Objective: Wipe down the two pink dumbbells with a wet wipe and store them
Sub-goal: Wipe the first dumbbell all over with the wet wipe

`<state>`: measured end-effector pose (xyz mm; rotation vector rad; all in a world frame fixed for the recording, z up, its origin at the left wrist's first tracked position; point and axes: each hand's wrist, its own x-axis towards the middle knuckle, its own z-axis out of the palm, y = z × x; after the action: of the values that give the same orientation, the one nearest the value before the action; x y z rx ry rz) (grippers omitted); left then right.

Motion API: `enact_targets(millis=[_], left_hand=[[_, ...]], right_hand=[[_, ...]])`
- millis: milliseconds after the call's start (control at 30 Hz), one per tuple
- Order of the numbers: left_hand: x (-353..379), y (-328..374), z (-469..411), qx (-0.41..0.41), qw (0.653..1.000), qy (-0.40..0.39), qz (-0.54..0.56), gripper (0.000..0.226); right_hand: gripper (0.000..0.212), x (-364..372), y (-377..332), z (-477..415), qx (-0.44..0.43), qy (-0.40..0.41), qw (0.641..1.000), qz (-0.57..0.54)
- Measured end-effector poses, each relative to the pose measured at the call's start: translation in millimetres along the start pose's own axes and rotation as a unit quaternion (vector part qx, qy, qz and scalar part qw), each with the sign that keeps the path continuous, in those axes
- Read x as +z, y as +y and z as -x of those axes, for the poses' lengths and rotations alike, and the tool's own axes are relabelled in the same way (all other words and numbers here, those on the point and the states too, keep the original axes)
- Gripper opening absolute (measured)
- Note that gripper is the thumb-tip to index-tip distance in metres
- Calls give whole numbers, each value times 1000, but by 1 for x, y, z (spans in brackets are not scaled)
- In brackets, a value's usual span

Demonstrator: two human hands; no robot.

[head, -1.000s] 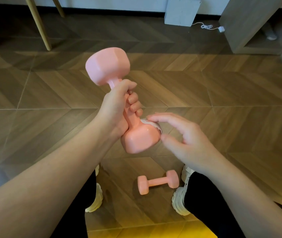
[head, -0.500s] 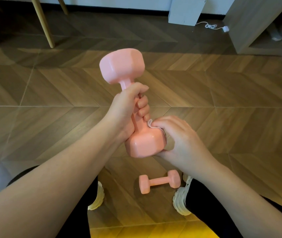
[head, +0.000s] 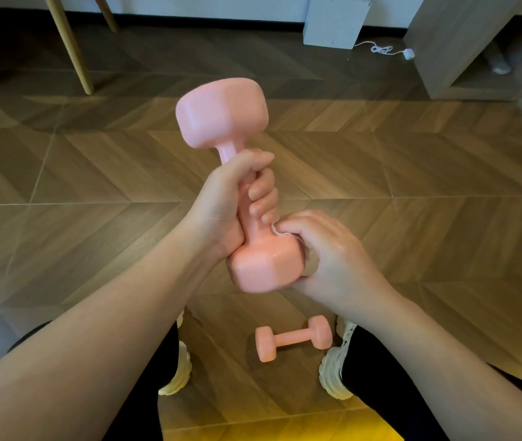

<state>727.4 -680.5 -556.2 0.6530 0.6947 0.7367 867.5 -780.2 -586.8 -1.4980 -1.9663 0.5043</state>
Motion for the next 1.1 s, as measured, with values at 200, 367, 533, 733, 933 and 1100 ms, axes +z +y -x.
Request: enact_targets(millis=[200,367,533,733,933,1100], left_hand=[[-6,6,-5,-1,995,83,-53,16],[-4,3,-7,-18,990,138,-31,30],[-4,4,-5,5,991,128,-31,33],[-4,3,-6,-9,991,132,-12,33],[-3,1,-7,-12,994,109,-22,32],[-3,0,-6,-19,997,73,-6,32]], right_hand=[[50,-3,-3,0,-36,86,990,109],[51,4,-7,0,-43,34,992,110],[55,6,-10,-2,-16,32,995,89],[58,6,-11,-2,26,-23,999,36],[51,3,-12,3,11,36,997,72],[55,5,-8,3,50,-36,998,-9]])
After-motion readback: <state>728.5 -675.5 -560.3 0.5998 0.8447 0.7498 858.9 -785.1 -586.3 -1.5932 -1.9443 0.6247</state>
